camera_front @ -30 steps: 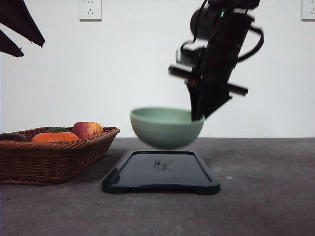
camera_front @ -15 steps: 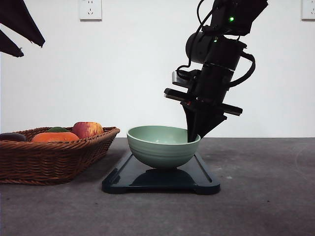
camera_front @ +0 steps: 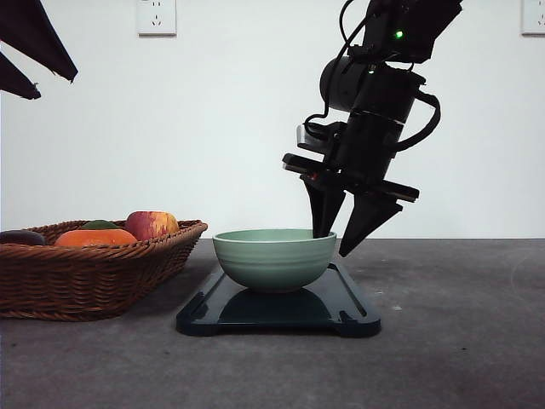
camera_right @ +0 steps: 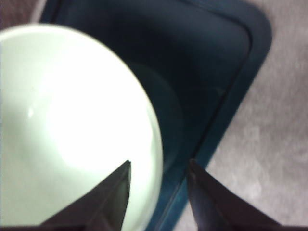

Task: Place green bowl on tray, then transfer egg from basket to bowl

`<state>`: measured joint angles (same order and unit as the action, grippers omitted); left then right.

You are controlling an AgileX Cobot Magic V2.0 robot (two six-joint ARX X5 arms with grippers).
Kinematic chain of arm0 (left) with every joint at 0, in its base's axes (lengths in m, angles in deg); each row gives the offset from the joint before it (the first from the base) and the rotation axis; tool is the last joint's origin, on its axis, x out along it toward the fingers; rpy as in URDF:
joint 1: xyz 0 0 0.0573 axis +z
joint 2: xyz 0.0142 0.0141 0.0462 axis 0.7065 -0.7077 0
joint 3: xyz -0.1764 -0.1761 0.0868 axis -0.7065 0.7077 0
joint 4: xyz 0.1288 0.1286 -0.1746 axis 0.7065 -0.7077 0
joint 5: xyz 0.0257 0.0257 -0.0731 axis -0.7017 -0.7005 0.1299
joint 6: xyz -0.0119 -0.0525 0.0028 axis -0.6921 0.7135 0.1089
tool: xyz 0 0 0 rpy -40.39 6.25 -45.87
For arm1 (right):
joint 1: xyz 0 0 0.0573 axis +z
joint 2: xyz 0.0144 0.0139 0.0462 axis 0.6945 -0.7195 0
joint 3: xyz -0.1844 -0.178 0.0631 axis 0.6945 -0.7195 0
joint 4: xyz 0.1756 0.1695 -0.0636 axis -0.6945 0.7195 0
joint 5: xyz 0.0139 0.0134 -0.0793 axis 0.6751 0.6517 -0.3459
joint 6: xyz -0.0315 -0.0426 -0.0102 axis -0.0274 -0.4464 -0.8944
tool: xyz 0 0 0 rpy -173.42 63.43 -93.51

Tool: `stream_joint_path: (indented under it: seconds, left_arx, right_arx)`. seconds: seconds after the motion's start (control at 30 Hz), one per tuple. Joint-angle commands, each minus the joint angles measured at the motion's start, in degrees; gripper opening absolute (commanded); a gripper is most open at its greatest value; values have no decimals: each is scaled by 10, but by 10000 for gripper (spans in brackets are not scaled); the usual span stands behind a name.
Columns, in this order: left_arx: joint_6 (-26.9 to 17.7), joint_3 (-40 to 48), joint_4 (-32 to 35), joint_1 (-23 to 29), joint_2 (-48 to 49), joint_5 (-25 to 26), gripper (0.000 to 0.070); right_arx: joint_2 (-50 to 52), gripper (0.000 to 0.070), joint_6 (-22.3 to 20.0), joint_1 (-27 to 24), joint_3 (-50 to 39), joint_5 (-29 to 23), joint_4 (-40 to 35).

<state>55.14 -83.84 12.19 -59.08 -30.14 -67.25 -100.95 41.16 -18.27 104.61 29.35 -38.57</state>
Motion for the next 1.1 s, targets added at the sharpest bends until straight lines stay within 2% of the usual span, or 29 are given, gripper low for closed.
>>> stream_joint_path:
  seconds: [0.0, 0.23, 0.33, 0.57, 0.7, 0.9, 1.07]
  left_arx:
    - [2, -11, 3, -2, -4, -1, 362]
    - [2, -11, 3, -2, -4, -1, 362]
    - [1, -11, 3, -2, -4, -1, 362]
    - [2, -11, 3, -2, -4, -1, 362]
    - [2, -11, 3, -2, -4, -1, 362]
    - [9, -11, 3, -2, -4, -1, 361]
    - [32, -11, 7, -2, -5, -1, 361]
  right_arx:
    - [12, 232, 1, 4, 16, -6, 3]
    - [79, 231, -10, 13, 11, -61, -6]
    - [112, 231, -10, 19, -13, -63, -36]
    - [230, 227, -10, 28, -171, -73, -176]
    - [301, 227, -21, 24, -258, -75, -217]
    - [407, 227, -34, 4, -356, -90, -217]
    - [466, 227, -33, -14, -387, -90, -168]
